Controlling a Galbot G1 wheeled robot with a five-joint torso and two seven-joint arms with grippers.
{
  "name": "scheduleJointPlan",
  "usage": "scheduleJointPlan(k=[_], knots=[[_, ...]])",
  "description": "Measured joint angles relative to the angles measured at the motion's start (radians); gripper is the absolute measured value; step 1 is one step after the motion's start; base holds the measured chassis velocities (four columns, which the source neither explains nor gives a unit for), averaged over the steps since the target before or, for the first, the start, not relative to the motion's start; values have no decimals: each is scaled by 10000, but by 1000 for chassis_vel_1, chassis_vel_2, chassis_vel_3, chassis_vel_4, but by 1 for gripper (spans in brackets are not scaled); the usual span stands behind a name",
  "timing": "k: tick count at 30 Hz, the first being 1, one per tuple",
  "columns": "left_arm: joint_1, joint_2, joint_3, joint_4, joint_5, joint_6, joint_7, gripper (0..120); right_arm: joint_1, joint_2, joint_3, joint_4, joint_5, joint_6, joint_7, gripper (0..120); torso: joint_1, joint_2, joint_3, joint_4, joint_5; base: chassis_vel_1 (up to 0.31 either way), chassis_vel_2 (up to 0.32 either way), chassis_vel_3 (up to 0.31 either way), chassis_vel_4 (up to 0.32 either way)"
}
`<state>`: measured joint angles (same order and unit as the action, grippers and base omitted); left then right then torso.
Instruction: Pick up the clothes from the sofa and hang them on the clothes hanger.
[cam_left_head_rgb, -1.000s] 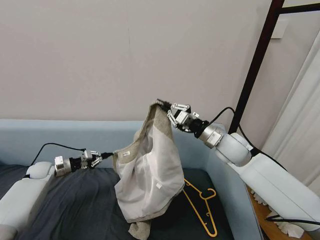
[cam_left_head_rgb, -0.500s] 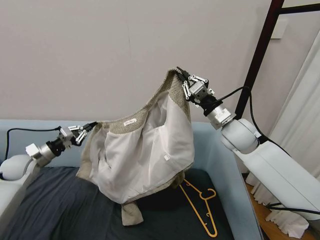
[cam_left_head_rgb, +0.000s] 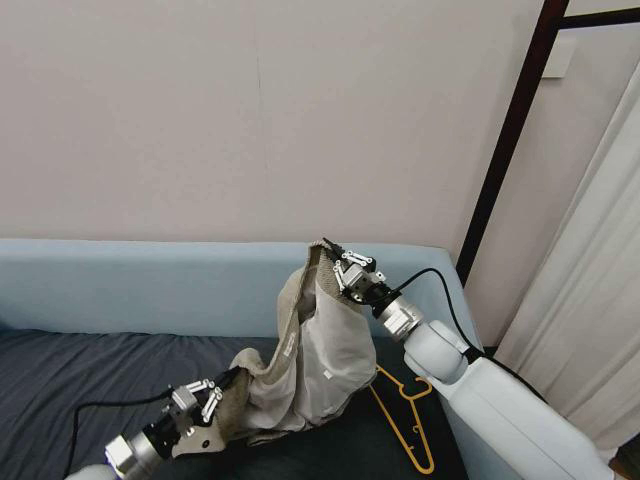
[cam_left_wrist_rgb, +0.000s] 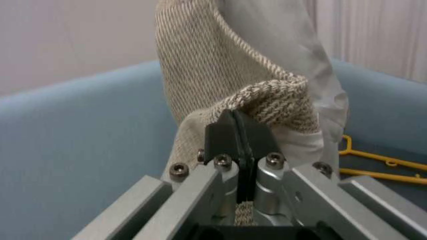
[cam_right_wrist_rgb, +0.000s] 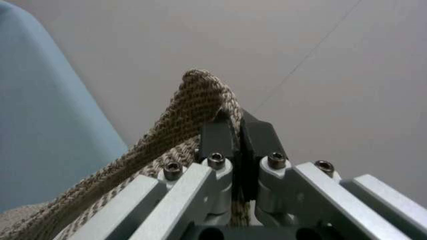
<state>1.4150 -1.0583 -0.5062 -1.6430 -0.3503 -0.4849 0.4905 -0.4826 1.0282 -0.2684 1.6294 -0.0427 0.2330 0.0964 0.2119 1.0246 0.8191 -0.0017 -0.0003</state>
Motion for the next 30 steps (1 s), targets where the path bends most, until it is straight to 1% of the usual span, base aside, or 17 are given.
scheduleJointPlan(k=[2, 5, 6, 9, 11, 12, 14, 16, 17, 21, 22, 23, 25, 26, 27, 29, 30], knots=[[315, -339, 87, 39, 106, -103, -486, 0, -41, 98, -69, -52, -1, 33, -56, 0, -1, 0, -1, 0, 4, 0, 0, 0, 0], [1124, -697, 84, 66, 144, -430, -920, 13, -13, 317, -144, -274, -2, 178, -175, 0, 0, 0, 0, 0, 4, 0, 0, 0, 0], [1124, -697, 84, 66, 144, -430, -920, 13, -13, 317, -144, -274, -2, 178, -175, 0, 0, 0, 0, 0, 4, 0, 0, 0, 0], [1818, -669, -73, 47, -12, -902, -822, 26, 196, 500, -141, -487, 30, 231, -198, 0, -1, 0, 0, 4, 1, 0, 0, 0, 0], [2149, -575, -240, 60, -220, -1248, -382, 36, 357, 614, -116, -618, 115, 242, -213, 0, 1, 0, 0, 4, 3, 0, 0, 0, 0], [2149, -575, -240, 60, -220, -1248, -382, 36, 357, 614, -116, -618, 115, 242, -213, 0, 1, 0, 0, 4, 3, 0, 0, 0, 0], [2252, -495, -384, 163, -314, -1404, -95, 45, 477, 679, -104, -675, 240, 242, -223, 0, 1, 0, 0, 4, 3, 0, 0, 0, 0], [2174, -449, -452, 338, -446, -1444, 28, 51, 527, 701, -104, -682, 310, 243, -238, 0, 1, -1, 0, 3, 3, 0, 0, 0, 0], [2174, -449, -452, 338, -446, -1444, 28, 51, 527, 701, -104, -682, 310, 243, -238, 0, 1, -1, 0, 3, 3, 0, 0, 0, 0], [1489, -355, -514, 908, -781, -1396, 541, 69, 499, 676, -104, -640, 336, 260, -264, 0, 1, -2, 1, 1, 1, 0, 0, 0, 0], [1489, -355, -514, 908, -781, -1396, 541, 69, 499, 676, -104, -640, 336, 260, -264, 0, 1, -2, 1, 1, 1, 0, 0, 0, 0], [1223, -302, -542, 1123, -934, -1311, 871, 77, 484, 664, -102, -616, 338, 268, -271, 0, 1, -2, 1, -1, 1, 0, 0, 0, 0], [779, -192, -544, 1514, -1282, -1072, 1500, 84, 470, 643, -62, -551, 349, 276, -275, 0, 2, -2, 2, -1, 2, 0, 0, 0, 0], [615, -163, -535, 1653, -1404, -975, 1748, 88, 467, 634, -48, -526, 358, 276, -276, 0, 2, -2, 2, 0, 1, 0, 0, 0, 0], [615, -163, -535, 1653, -1404, -975, 1748, 88, 467, 634, -48, -526, 358, 276, -276, 0, 2, -2, 2, 0, 1, 0, 0, 0, 0], [226, -124, -453, 2016, -1564, -777, 2217, 97, 461, 603, -12, -461, 385, 277, -278, 0, 3, -2, 2, 0, 2, 0, 0, 0, 0], [-22, -122, -372, 2294, -1628, -708, 2480, 99, 459, 579, 4, -442, 392, 277, -279, 0, 2, -2, 2, 0, 1, 0, 0, 0, 0]])
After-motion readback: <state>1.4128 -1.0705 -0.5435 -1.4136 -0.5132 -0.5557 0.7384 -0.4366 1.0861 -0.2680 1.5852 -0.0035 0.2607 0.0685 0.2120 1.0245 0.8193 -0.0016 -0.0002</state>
